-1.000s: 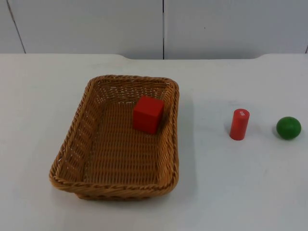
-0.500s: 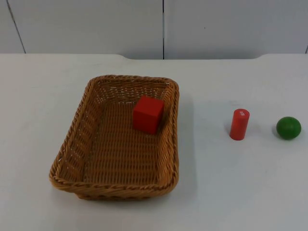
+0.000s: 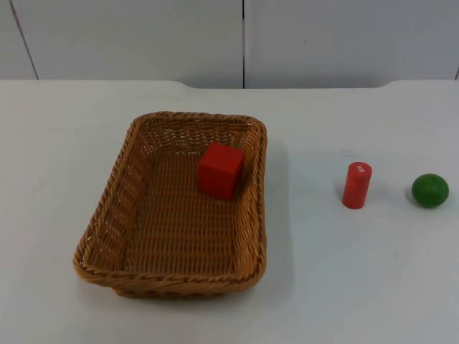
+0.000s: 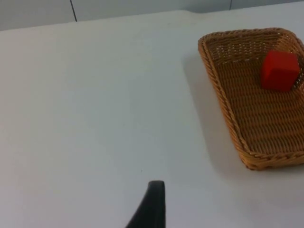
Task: Pick up the basket with the left hand and place the object to the left of the red cylinder into the basket with the right hand.
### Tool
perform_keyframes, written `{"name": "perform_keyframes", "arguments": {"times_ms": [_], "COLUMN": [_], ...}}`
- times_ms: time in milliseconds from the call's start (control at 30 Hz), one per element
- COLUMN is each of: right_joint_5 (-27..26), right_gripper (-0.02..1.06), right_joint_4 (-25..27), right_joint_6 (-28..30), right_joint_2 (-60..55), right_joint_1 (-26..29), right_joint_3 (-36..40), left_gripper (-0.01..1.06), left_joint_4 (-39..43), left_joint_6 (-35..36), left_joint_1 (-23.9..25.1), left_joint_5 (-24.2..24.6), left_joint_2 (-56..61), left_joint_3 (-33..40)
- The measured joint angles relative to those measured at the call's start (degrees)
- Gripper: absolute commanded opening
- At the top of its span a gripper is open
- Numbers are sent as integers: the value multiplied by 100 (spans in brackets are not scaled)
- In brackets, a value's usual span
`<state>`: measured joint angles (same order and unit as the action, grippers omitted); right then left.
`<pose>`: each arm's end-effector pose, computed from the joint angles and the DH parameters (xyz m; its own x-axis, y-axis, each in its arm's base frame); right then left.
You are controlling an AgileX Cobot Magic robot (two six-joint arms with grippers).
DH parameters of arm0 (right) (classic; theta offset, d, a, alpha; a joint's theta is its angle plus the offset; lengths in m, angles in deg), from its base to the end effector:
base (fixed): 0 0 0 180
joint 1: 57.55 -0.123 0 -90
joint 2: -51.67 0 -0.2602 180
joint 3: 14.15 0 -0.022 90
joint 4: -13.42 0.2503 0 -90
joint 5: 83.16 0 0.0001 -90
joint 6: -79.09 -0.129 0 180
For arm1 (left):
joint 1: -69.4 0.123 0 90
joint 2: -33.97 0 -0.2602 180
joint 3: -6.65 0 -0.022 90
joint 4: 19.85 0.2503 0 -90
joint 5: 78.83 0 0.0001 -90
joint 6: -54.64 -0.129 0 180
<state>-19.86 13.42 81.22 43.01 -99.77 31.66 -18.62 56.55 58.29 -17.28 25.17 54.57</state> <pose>0.0354 0.0321 0.2653 -0.3198 -0.3404 -0.8842 -0.6843 0.7284 -0.0329 0.0531 -0.0079 0.2574 -0.4686 0.0685 -0.8807 0.1656 0.9861 -0.0114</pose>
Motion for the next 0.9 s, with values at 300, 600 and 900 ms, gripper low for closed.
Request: {"name": "perform_keyframes", "arguments": {"times_ms": [300,600,900], "right_joint_5": [-60,-60,-60], "right_gripper": [81,105,105], "right_joint_4": [0,0,0], "right_joint_6": [0,0,0], "right_joint_2": [0,0,0], "right_joint_1": [0,0,0], "right_joint_3": [102,102,102], "left_gripper": [84,105,105], "left_joint_4": [0,-48,-59], "left_joint_6": [-11,-34,-34], "left_joint_1": [0,0,0], "left_joint_5": [0,0,0], "left_joint_2": [0,0,0], "left_joint_3": [0,0,0]}}
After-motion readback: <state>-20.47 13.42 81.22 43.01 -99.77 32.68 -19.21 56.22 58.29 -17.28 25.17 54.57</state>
